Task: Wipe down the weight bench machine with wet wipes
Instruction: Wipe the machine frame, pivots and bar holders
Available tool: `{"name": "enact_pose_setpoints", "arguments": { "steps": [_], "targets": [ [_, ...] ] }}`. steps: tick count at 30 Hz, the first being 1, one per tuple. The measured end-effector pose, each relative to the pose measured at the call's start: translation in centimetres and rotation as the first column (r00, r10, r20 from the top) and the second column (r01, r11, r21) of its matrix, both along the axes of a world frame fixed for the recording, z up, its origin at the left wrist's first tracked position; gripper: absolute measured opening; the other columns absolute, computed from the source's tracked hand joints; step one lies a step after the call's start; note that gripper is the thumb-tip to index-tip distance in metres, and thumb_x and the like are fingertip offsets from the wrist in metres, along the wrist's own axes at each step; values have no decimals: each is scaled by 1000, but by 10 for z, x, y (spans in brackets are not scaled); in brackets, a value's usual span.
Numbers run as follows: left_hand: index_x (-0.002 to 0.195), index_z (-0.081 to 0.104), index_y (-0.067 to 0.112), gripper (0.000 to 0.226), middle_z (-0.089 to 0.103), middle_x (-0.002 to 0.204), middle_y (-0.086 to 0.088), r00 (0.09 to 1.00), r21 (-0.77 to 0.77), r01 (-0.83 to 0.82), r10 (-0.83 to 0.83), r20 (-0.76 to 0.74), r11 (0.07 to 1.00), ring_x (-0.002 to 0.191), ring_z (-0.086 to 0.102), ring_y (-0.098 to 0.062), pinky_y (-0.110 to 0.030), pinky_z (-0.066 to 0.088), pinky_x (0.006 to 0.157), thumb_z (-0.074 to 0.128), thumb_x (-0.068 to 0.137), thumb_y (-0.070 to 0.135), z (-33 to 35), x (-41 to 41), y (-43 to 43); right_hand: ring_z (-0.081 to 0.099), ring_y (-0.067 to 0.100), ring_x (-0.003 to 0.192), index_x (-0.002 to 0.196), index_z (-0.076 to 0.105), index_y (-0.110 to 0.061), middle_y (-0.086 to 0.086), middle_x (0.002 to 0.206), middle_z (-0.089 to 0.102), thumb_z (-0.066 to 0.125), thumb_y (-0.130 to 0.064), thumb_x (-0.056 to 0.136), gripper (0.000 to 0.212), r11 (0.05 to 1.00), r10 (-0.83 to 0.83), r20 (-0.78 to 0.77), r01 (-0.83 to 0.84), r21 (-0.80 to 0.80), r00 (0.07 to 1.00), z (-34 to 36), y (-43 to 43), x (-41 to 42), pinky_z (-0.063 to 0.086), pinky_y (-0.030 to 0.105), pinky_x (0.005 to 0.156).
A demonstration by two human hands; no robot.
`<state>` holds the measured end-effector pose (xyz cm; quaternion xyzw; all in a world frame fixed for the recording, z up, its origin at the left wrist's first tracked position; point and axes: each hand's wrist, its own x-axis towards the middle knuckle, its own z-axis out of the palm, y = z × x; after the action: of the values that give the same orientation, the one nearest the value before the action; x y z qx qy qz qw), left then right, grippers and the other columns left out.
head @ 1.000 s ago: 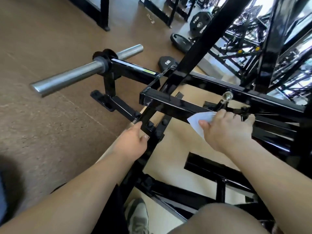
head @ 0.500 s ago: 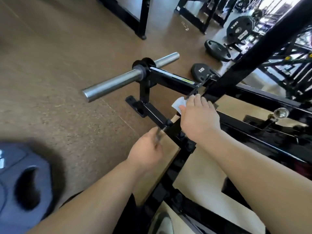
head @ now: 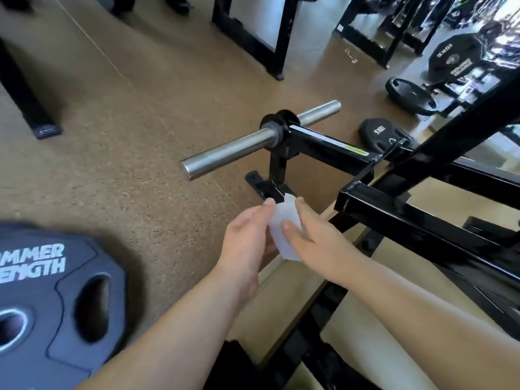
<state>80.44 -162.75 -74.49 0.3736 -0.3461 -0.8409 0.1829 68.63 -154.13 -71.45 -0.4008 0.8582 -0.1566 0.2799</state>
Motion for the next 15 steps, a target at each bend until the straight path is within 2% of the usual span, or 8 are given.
{"name": "enact_pose_setpoints", "arguments": {
  "steps": [3, 5, 6, 8, 9, 11, 13, 15],
  "targets": [
    [95, 77, 15, 10, 78, 94, -10, 986, -303, 1, 48, 157, 953, 88, 72, -21, -37, 59, 77, 69, 97, 20, -7, 9, -19, 11, -10, 143, 165, 6, -27, -20, 167, 14, 52, -42, 107, 76, 991, -26, 224, 54, -123, 974, -9, -18, -5, 16, 18, 115],
    [87, 76, 15, 12, 75, 82, -4, 962, -490, 9, 127, 243, 872, 77, 66, -15, -34, 56, 70, 69, 96, 19, -10, 11, -47, 12, -11, 144, 165, 7, -32, -26, 164, 13, 50, -35, 108, 72, 980, 26, 279, 30, -196, 960, -12, -36, -8, 16, 18, 117],
    [85, 75, 15, 13, 71, 75, 2, 943, -560, 15, 174, 283, 828, 71, 62, -13, -28, 50, 67, 68, 95, 19, -9, 12, -64, 10, -10, 148, 165, 5, -35, -26, 166, 9, 47, -34, 107, 71, 976, 63, 259, -5, -219, 964, -13, -48, -10, 15, 23, 122],
    [83, 74, 14, 15, 66, 71, 8, 898, -676, 58, 258, 358, 735, 66, 57, -10, -23, 43, 64, 67, 95, 19, -4, 11, -99, 10, 1, 155, 165, -1, -34, -21, 171, 3, 39, -37, 106, 71, 970, 114, 154, -76, -231, 981, -18, -74, -13, 18, 39, 128],
    [82, 73, 15, 16, 65, 71, 8, 879, -727, 87, 291, 378, 682, 65, 56, -10, -22, 42, 63, 66, 95, 21, -1, 10, -114, 14, 8, 157, 166, -2, -29, -14, 173, 3, 36, -38, 108, 70, 967, 128, 90, -104, -232, 988, -20, -91, -15, 20, 42, 128],
    [80, 70, 19, 17, 65, 71, 10, 846, -807, 149, 348, 403, 572, 67, 59, -11, -23, 43, 63, 65, 96, 23, 4, 12, -141, 17, 19, 158, 166, 2, -14, 3, 174, 8, 34, -37, 111, 67, 952, 187, -63, -197, -234, 980, -26, -127, -13, 21, 41, 127],
    [84, 69, 23, 16, 67, 78, 7, 796, -830, 216, 400, 455, 514, 78, 64, -20, -26, 47, 68, 61, 97, 24, 2, 19, -163, 11, 25, 159, 164, 9, -5, 13, 172, 9, 31, -36, 112, 64, 916, 291, -281, -351, -194, 914, -34, -163, -7, 16, 39, 128],
    [105, 71, 22, 16, 72, 103, -2, 723, -816, 308, 437, 535, 490, 100, 66, -27, -32, 52, 85, 58, 97, 25, -11, 28, -182, 10, 25, 159, 163, 15, -5, 13, 172, 11, 26, -39, 112, 62, 869, 373, -459, -477, -132, 807, -49, -197, -2, 12, 41, 128]
  ]
}}
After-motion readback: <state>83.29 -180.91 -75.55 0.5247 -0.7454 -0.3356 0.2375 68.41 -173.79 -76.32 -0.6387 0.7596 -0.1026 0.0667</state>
